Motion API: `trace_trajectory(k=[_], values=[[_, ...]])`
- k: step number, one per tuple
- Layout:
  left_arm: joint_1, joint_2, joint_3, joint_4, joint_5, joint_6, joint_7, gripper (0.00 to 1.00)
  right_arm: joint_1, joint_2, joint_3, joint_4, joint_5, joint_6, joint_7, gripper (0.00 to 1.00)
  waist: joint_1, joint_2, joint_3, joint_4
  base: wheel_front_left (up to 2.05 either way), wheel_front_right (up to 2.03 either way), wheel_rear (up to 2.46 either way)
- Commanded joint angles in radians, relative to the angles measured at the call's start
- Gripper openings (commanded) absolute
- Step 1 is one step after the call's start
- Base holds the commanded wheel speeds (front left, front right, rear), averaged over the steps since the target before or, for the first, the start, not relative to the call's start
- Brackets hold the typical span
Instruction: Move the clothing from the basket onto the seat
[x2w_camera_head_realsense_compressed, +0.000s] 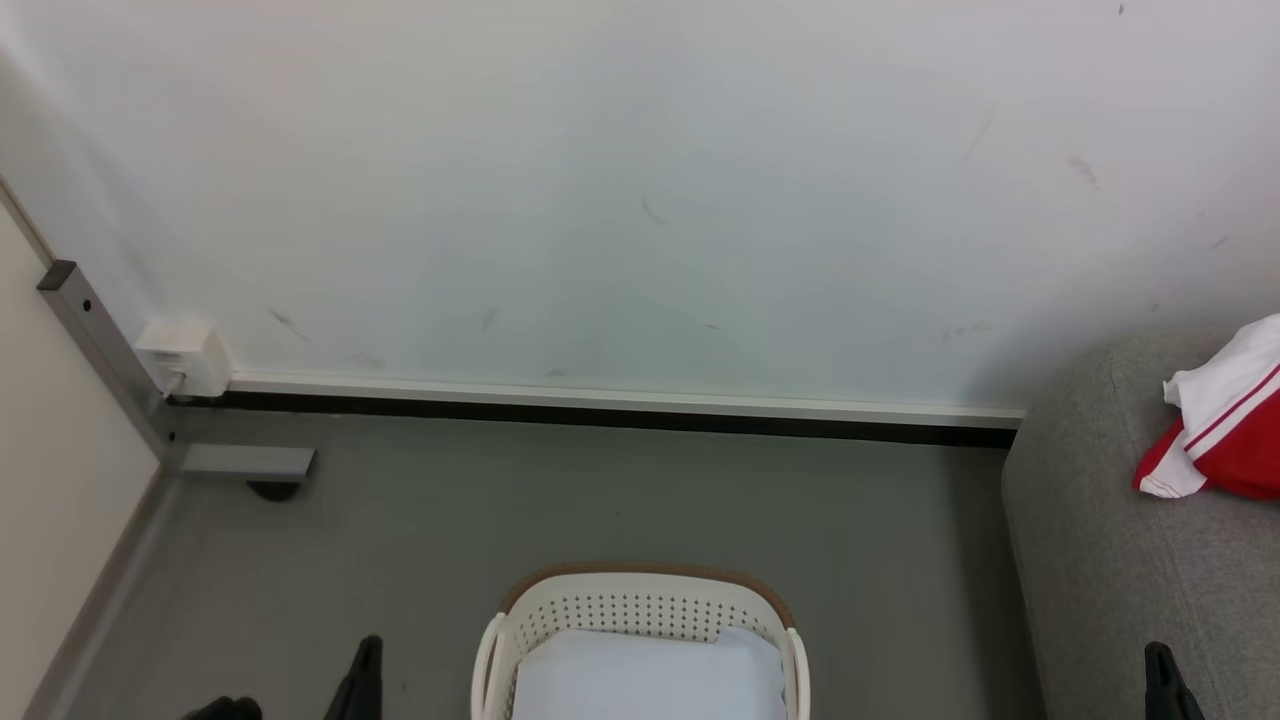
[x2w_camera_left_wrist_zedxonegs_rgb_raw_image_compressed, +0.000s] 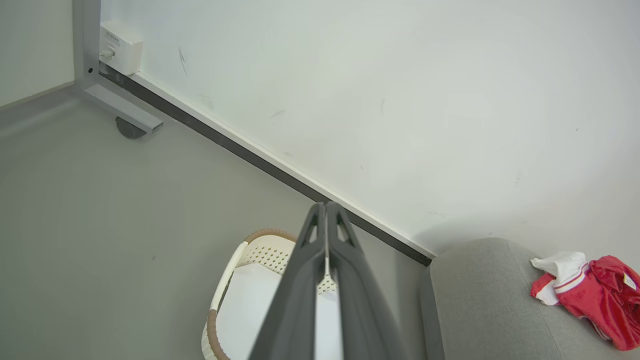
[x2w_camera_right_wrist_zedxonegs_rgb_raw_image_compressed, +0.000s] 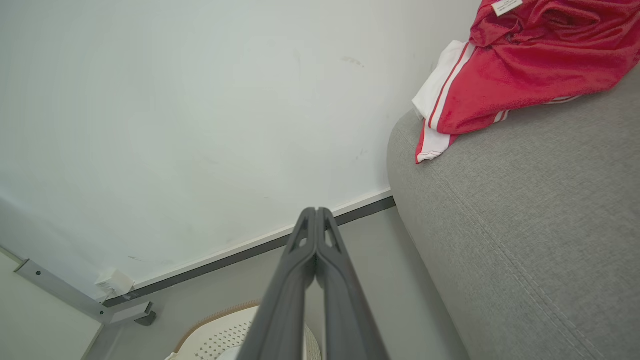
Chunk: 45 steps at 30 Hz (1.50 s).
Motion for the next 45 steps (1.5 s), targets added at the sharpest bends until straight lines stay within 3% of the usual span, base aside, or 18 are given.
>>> trace_trajectory(k=[1, 45], values=[[-0.027, 0.003, 0.009, -0.021, -0.051, -0.003, 0.009, 0.0, -0.031, -0.008, -0.003, -0.008, 0.05, 0.0, 0.01, 0.0, 0.0, 0.0, 0.001, -0.001, 0.0, 0.0, 0.0], [-0.071, -0.002, 0.079, -0.079, -0.59, -0.007, 0.152, 0.0, -0.142, -0.01, -0.011, 0.022, 0.607, -0.001, 0.151, 0.0, 0.0, 0.0, 0.016, -0.016, 0.0, 0.0, 0.0]])
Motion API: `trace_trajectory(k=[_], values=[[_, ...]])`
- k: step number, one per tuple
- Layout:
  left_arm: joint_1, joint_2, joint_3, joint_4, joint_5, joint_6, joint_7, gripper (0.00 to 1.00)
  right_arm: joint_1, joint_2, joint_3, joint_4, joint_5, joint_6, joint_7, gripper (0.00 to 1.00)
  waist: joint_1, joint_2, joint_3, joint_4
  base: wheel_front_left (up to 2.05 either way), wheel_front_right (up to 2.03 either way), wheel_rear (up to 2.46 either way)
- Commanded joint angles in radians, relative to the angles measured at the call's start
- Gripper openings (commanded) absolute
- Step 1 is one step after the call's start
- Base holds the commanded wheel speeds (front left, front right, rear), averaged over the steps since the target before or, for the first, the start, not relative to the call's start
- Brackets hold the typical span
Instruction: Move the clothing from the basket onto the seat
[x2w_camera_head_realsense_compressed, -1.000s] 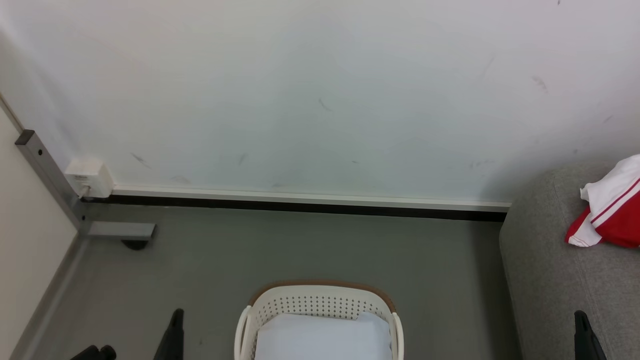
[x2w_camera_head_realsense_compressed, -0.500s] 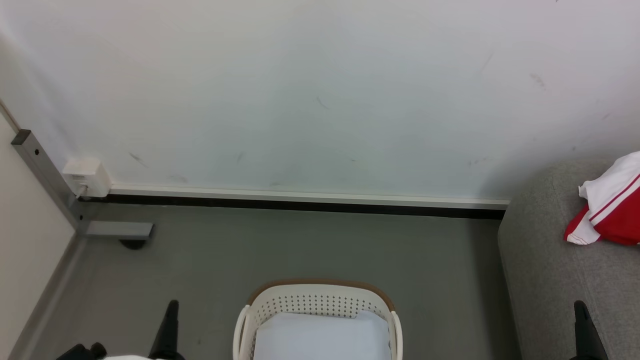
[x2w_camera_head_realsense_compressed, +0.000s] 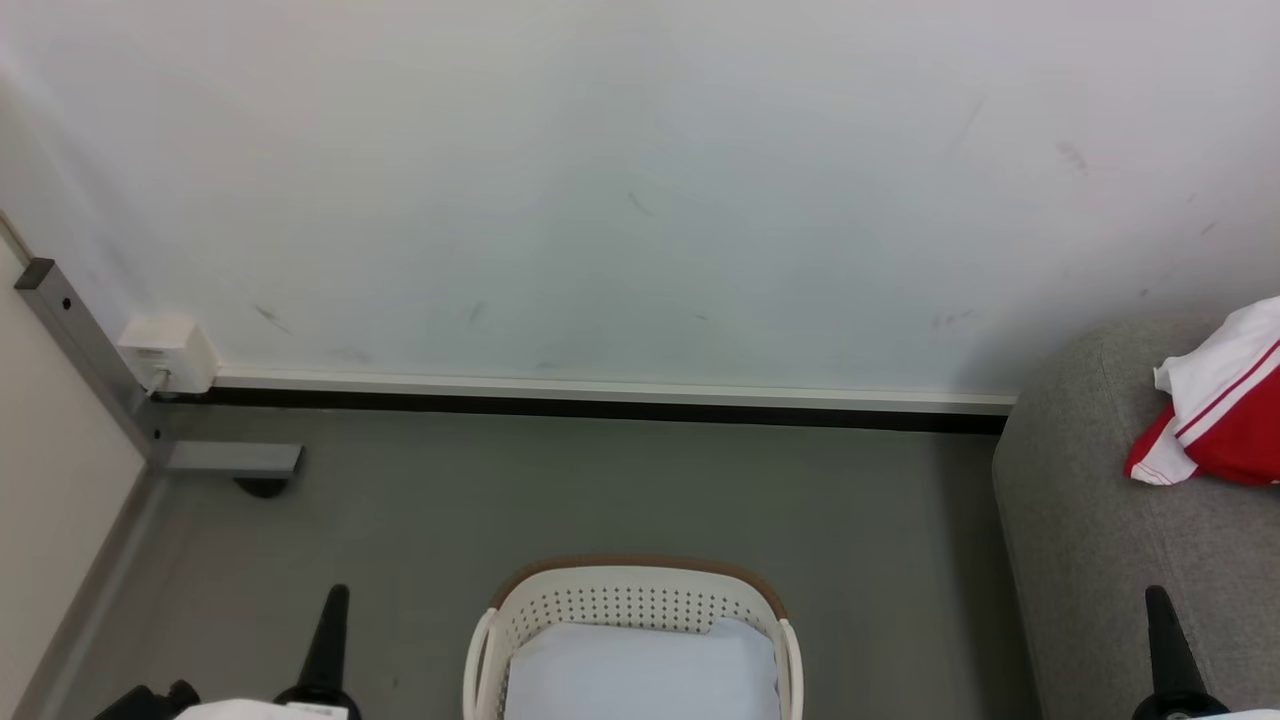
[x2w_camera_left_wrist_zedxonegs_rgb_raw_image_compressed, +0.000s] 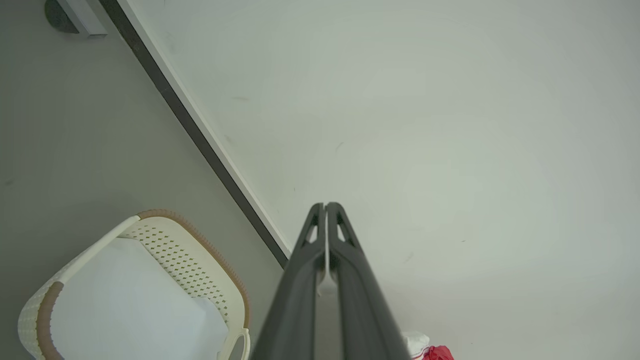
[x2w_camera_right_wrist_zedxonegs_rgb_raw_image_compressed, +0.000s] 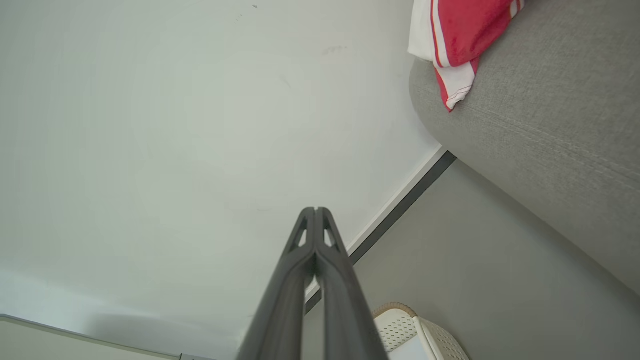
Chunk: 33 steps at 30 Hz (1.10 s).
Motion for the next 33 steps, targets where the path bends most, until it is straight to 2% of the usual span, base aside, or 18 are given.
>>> trace_trajectory(k=[1, 33], values=[[-0.02, 0.003, 0.007, -0.014, -0.035, -0.006, 0.007, 0.0, -0.023, -0.009, -0.004, -0.005, 0.032, -0.001, 0.006, 0.0, 0.0, 0.0, 0.0, 0.0, 0.0, 0.0, 0.0], [-0.04, 0.001, 0.042, -0.041, -0.297, -0.008, 0.078, 0.0, -0.079, -0.01, -0.008, 0.012, 0.304, -0.002, 0.076, 0.0, 0.0, 0.0, 0.011, -0.011, 0.0, 0.0, 0.0]])
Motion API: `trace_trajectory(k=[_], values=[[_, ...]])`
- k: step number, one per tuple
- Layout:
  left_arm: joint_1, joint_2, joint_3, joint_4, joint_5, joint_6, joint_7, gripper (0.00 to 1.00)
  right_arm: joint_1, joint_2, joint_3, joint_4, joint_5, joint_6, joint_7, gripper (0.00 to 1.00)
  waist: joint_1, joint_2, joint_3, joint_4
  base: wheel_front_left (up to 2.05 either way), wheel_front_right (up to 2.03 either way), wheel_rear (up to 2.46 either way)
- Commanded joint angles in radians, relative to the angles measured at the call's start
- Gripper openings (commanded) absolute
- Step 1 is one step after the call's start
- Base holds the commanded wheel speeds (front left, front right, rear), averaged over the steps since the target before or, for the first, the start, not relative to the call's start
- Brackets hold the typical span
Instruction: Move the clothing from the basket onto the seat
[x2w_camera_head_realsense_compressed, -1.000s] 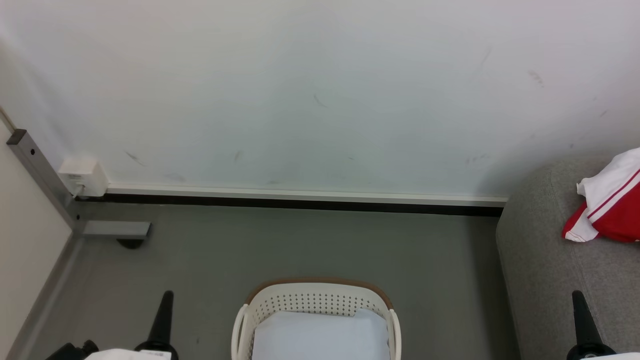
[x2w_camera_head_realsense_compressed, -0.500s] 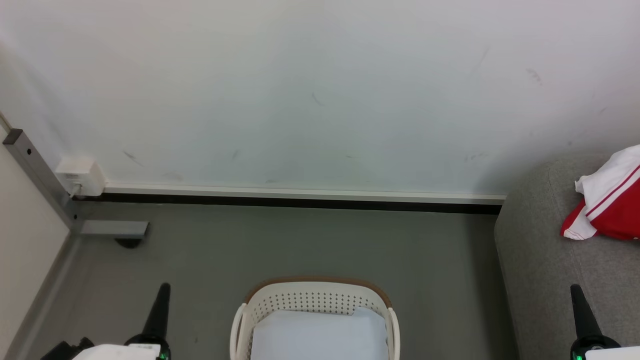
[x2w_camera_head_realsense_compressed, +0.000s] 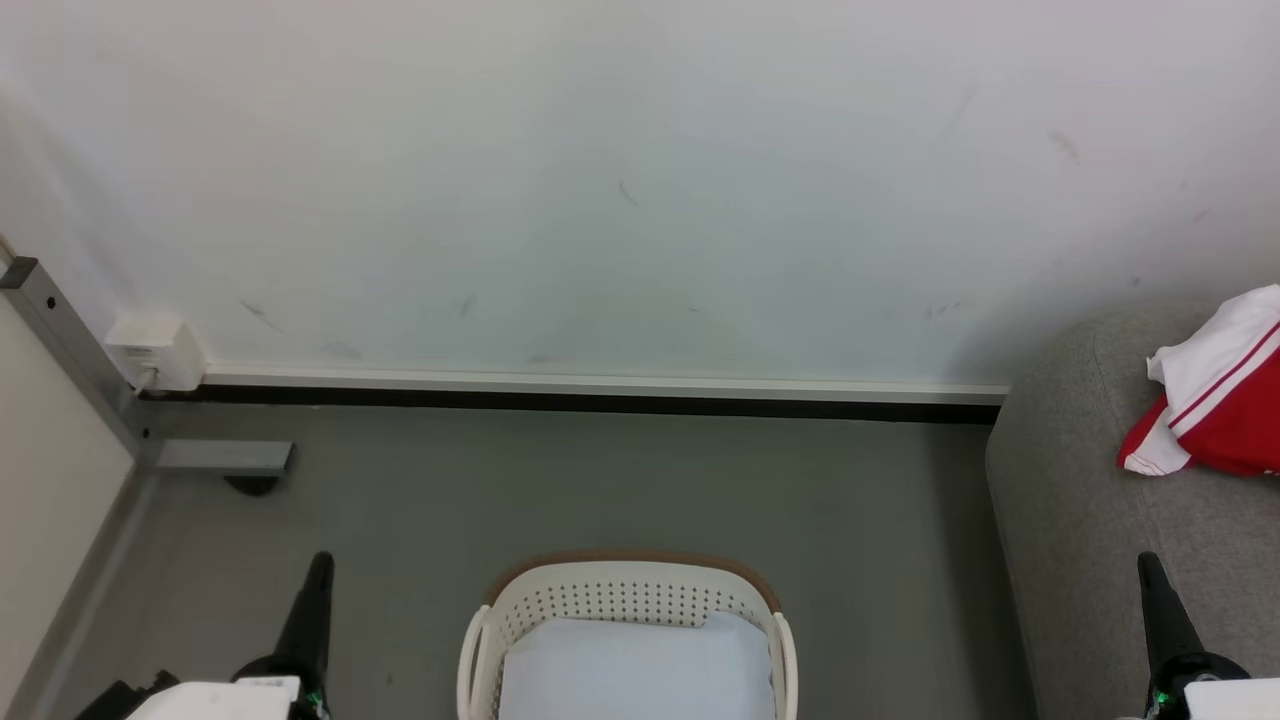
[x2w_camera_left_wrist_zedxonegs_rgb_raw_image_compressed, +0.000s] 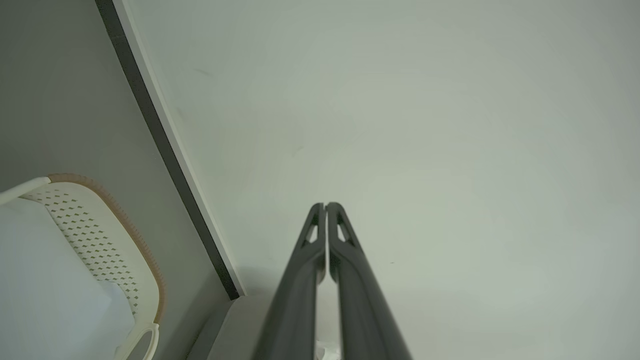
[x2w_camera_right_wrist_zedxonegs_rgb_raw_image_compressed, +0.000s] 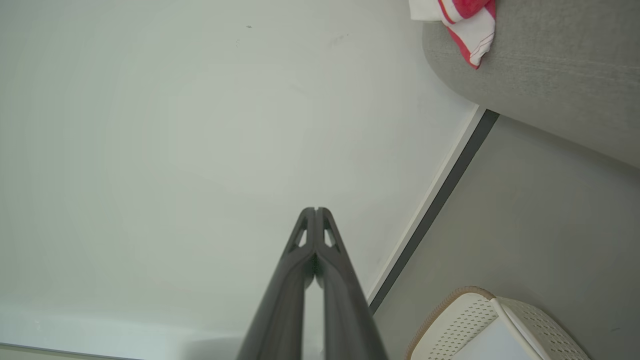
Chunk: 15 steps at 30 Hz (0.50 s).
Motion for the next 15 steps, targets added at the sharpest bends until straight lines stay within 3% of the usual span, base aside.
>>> trace_trajectory(k=[1, 15], values=[[-0.014, 0.003, 0.006, -0.008, -0.017, -0.005, 0.008, 0.0, -0.02, -0.009, -0.004, 0.0, 0.017, -0.002, 0.006, 0.0, 0.0, 0.0, 0.0, 0.0, 0.0, 0.0, 0.0], [-0.021, 0.002, 0.018, -0.018, -0.119, -0.006, 0.034, 0.0, -0.038, -0.009, -0.006, 0.006, 0.12, -0.002, 0.031, 0.0, 0.0, 0.0, 0.005, -0.005, 0.0, 0.0, 0.0]])
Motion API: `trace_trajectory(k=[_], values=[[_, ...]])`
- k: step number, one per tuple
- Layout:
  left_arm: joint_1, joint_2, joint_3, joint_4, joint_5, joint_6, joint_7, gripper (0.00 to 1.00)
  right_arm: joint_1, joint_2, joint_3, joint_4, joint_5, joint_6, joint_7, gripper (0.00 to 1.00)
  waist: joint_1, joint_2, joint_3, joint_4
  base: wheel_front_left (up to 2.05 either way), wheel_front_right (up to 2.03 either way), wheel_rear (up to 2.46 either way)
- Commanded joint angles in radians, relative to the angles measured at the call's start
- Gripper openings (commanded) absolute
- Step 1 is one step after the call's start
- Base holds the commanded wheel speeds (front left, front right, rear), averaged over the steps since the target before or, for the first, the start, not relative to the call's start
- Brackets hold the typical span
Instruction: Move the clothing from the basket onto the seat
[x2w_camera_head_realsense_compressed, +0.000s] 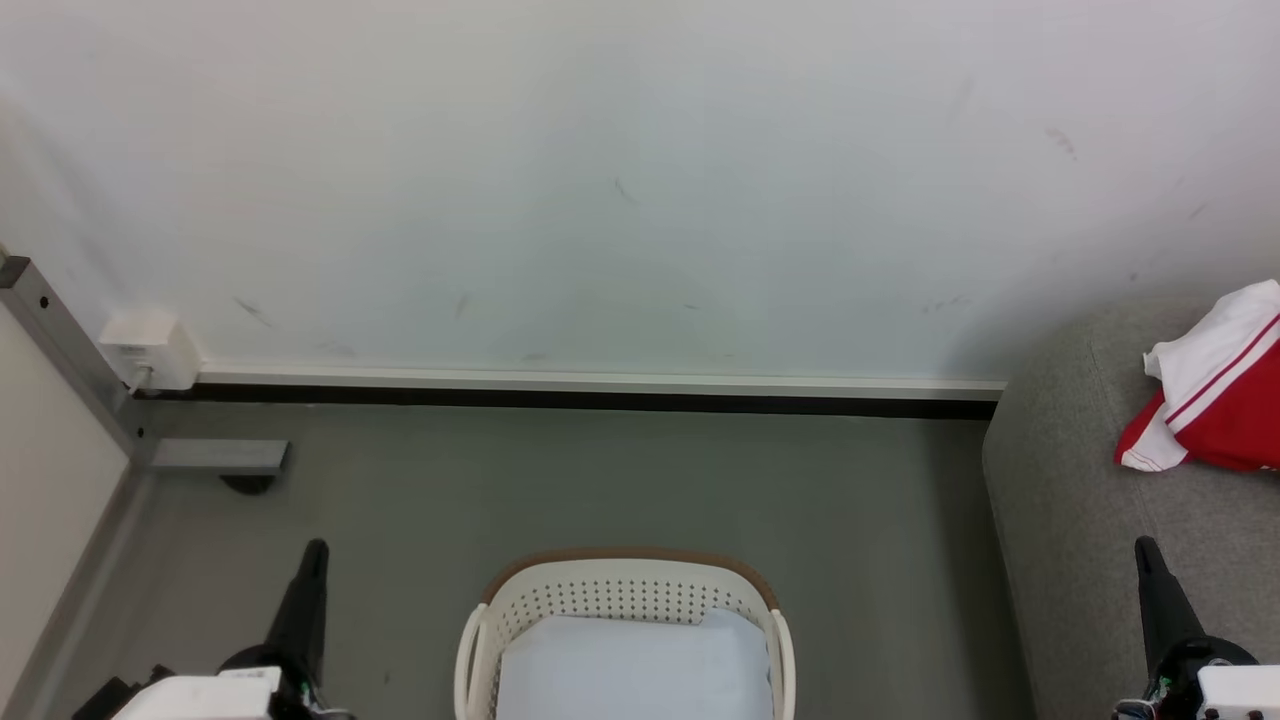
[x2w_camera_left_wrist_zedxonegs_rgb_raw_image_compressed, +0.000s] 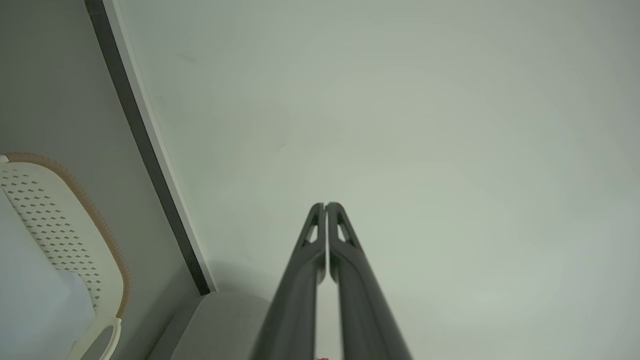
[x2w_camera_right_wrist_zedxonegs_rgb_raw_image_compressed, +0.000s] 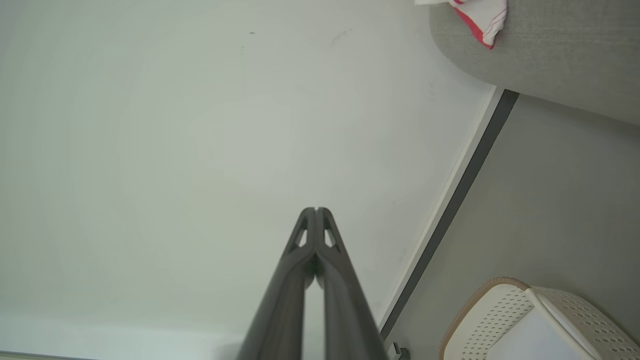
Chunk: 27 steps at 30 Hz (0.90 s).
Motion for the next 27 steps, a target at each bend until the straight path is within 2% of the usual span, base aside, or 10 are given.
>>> trace_trajectory(k=[1, 8, 27], values=[[-0.011, 0.002, 0.005, -0.005, -0.025, -0.006, 0.006, 0.0, -0.014, -0.008, -0.004, 0.002, 0.017, -0.002, 0.006, 0.0, -0.0001, 0.0, 0.0, 0.0, 0.0, 0.0, 0.0], [-0.014, 0.002, 0.011, -0.01, -0.072, -0.006, 0.018, 0.0, -0.025, -0.008, -0.005, 0.005, 0.065, -0.002, 0.017, 0.0, -0.0001, 0.0, 0.003, -0.003, 0.0, 0.0, 0.0], [-0.013, 0.002, 0.011, -0.01, -0.07, -0.006, 0.018, 0.0, -0.024, -0.008, -0.004, 0.005, 0.062, -0.002, 0.017, 0.0, -0.0001, 0.0, 0.003, -0.003, 0.0, 0.0, 0.0]])
